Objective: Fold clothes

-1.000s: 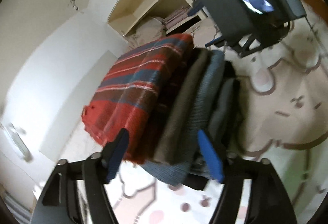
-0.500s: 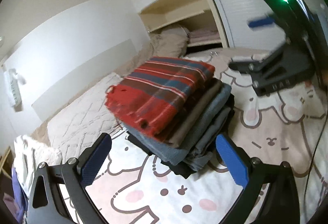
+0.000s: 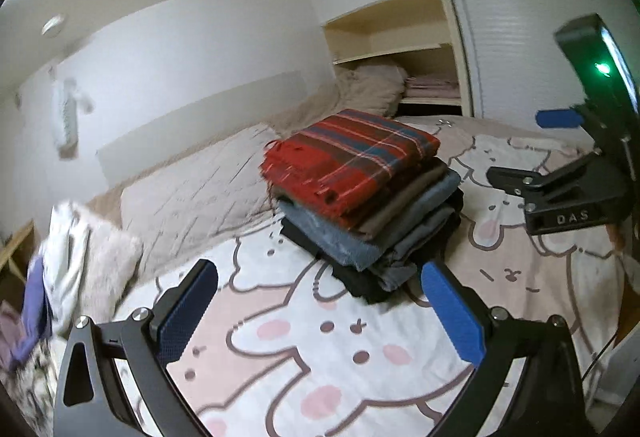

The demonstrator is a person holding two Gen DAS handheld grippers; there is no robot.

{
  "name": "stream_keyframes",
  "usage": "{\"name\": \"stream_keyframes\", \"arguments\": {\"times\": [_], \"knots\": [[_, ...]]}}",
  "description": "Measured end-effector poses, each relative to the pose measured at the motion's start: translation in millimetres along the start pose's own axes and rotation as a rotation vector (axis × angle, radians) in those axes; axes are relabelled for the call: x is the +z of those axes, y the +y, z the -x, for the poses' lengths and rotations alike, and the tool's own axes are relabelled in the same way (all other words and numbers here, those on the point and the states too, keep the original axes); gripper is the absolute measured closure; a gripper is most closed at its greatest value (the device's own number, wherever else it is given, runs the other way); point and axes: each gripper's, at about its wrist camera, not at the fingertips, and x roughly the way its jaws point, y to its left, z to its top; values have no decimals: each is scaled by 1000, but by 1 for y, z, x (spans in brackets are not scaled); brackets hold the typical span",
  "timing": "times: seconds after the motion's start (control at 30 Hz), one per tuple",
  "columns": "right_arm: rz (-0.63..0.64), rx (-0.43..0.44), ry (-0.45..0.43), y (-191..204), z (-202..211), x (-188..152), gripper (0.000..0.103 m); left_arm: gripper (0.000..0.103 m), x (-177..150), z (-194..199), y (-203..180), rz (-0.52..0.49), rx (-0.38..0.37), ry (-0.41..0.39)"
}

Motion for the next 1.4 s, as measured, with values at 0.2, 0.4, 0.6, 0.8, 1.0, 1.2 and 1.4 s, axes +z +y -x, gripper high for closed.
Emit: {"name": "stream_keyframes", "arguments": {"times": [0.2,0.4,0.6,0.8,1.0,1.2,1.4], "knots": [[-44,-13,4,19,37,-3,0,1,-16,28,21,69,54,17],[-57,29,0,41,68,-14,0,1,-28,56,42,163,92,12],[-29,45,-1,58,92,-20,0,1,-41,81,58,212,136,16],[-15,89,-14,71,121,-26,0,1,-61,108,75,252,170,30],[0,112,-25,88,146,-34,0,0,-79,132,91,282,206,48],[14,139,-44,106,171,-44,0,0,-95,159,109,312,246,54],[14,152,-47,121,187,-51,0,0,-111,182,123,341,270,60]]}}
